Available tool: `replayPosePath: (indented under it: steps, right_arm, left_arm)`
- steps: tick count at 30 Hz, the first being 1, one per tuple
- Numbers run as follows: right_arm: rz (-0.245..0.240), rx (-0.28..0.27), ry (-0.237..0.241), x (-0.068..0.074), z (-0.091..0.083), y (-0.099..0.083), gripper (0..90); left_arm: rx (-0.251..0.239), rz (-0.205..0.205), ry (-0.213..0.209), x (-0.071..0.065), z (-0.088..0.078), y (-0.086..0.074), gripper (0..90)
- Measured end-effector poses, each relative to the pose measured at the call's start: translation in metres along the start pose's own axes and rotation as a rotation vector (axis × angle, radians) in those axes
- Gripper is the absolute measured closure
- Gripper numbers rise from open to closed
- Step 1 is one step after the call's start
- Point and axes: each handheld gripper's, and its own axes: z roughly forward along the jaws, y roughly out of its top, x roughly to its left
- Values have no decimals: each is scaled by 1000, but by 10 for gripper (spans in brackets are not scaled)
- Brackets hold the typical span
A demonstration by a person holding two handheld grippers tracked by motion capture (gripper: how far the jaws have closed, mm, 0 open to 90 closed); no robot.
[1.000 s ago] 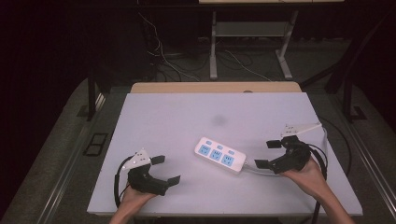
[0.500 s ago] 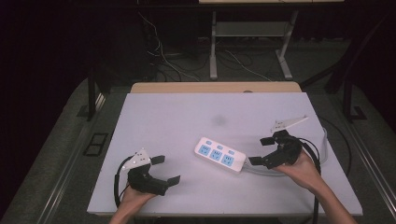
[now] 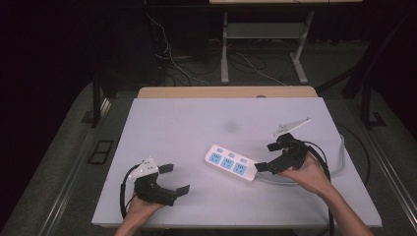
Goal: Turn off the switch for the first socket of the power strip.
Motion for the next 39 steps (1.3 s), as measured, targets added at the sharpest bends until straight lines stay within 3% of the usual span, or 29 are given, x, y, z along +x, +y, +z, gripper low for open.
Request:
replayPosePath:
  steps: [4,5,17,21,24,26,27,34,39]
  right_arm:
    - [-15,7,10,0,3,4,75]
    - [-21,10,5,0,3,7,160]
    - [-35,58,39,1,8,18,462]
    - [-36,67,48,1,11,20,526]
    - [-32,88,56,0,15,22,652]
    - [-30,91,60,0,16,22,685]
    - [-34,99,62,0,17,23,751]
    - [-33,110,55,-1,22,23,897]
    - [-31,119,48,-2,26,24,897]
  left_arm:
    - [0,0,0,0,0,0,0]
    - [0,-1,1,0,0,0,0]
    - [4,1,3,1,0,0,0]
    - [3,-1,5,1,-1,0,0]
    - [1,-3,9,3,-2,0,0]
    - [-1,-11,10,4,-2,-1,0]
    - [0,-12,11,5,-2,-1,0]
    - [-1,-13,11,5,-2,-1,0]
    - [-1,-13,10,5,-2,-1,0]
